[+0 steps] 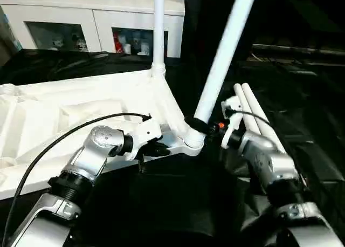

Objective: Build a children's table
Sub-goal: Insert table leg to table base

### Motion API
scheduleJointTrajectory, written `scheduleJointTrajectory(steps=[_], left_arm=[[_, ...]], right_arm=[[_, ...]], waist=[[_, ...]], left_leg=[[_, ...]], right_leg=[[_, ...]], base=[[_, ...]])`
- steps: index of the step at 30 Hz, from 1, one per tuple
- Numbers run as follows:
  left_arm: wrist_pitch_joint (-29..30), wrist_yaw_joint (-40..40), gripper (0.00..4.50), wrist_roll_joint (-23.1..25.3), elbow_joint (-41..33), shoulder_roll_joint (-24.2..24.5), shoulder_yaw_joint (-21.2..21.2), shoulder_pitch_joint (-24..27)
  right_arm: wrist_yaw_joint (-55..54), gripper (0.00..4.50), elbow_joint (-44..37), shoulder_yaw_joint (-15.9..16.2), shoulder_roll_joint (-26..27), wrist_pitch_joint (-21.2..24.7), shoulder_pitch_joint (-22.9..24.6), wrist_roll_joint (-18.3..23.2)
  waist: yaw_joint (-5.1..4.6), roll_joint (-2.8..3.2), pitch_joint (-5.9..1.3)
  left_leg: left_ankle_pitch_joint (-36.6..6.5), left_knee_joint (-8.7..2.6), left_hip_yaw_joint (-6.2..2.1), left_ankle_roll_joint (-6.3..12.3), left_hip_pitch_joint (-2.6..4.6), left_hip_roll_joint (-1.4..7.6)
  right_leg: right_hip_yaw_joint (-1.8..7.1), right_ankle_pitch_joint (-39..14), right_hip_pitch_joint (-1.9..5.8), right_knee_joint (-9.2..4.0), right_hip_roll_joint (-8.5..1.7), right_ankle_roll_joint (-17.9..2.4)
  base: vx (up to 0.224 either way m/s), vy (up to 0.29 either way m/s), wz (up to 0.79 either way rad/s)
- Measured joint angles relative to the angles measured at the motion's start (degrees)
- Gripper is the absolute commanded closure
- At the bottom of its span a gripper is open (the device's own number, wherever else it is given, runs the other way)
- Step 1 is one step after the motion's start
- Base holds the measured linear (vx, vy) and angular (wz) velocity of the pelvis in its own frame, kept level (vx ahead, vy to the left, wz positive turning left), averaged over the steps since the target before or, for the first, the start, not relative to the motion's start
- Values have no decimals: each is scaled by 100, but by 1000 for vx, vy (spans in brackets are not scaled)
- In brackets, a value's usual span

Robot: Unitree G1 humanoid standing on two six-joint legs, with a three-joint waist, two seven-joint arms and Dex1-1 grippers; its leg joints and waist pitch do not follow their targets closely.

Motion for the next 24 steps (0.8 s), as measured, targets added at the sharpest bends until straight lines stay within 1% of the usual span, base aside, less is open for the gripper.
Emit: scheduleJointTrajectory(steps=[2, 5, 7, 9, 12, 15, 17, 24], left_arm=[[-23, -2, 450, -1, 57, 1, 1, -20], [-36, -8, 450, 0, 135, 4, -5, -70], [-49, -8, 450, -1, 180, 4, -12, -92], [-71, -12, 450, -2, 221, 4, -19, -111], [-109, -16, 450, -2, 245, 8, -36, -121], [-134, -16, 450, -1, 259, 31, -48, -127], [-154, -17, 450, 0, 283, 47, -55, -135], [-269, -153, 450, 10, 295, 152, -64, -135]], right_arm=[[-59, 259, 8, -69, 108, -299, 146, 18], [-121, 259, 40, -90, 209, -663, 301, 17], [-177, 260, 49, -57, 251, -868, 350, -32], [-259, 260, 38, 4, 316, -1200, 441, -153], [-311, 261, 16, 60, 368, -1475, 519, -287], [-291, 261, -46, 223, 323, -1558, 515, -465], [-240, 261, -70, 332, 237, -1528, 476, -546], [232, 261, -118, 507, 5, -1140, 286, -591]], waist=[[-6, 6, 1], [-23, 22, 5], [-23, 29, 5], [-22, 38, 1], [-24, 47, 0], [-38, 46, -1], [-42, 43, -2], [-44, 33, -9]], left_leg=[[0, 0, 0, 0, 7, 0], [0, -1, 0, -2, 8, 0], [1, -3, -1, -2, 10, 0], [1, -5, -1, -3, 10, 0], [1, -7, -1, -3, 10, 0], [1, -7, -1, -3, 11, 0], [1, -7, -2, -3, 14, 0], [1, -8, -2, -3, 14, 0]], right_leg=[[1, 1, 5, 0, 0, -2], [1, 8, 6, 1, 0, -13], [0, 9, 6, 2, 0, -15], [0, 9, 6, 2, 1, -15], [0, 9, 6, 1, 1, -15], [0, 9, 6, 1, 1, -15], [0, 9, 8, 1, 1, -14], [1, 7, 9, -2, 2, -12]], base=[[0, 0, 0], [0, 0, 0], [0, 0, 0], [0, 0, 0], [0, 0, 0], [0, 0, 0], [0, 0, 0], [0, 0, 0]])
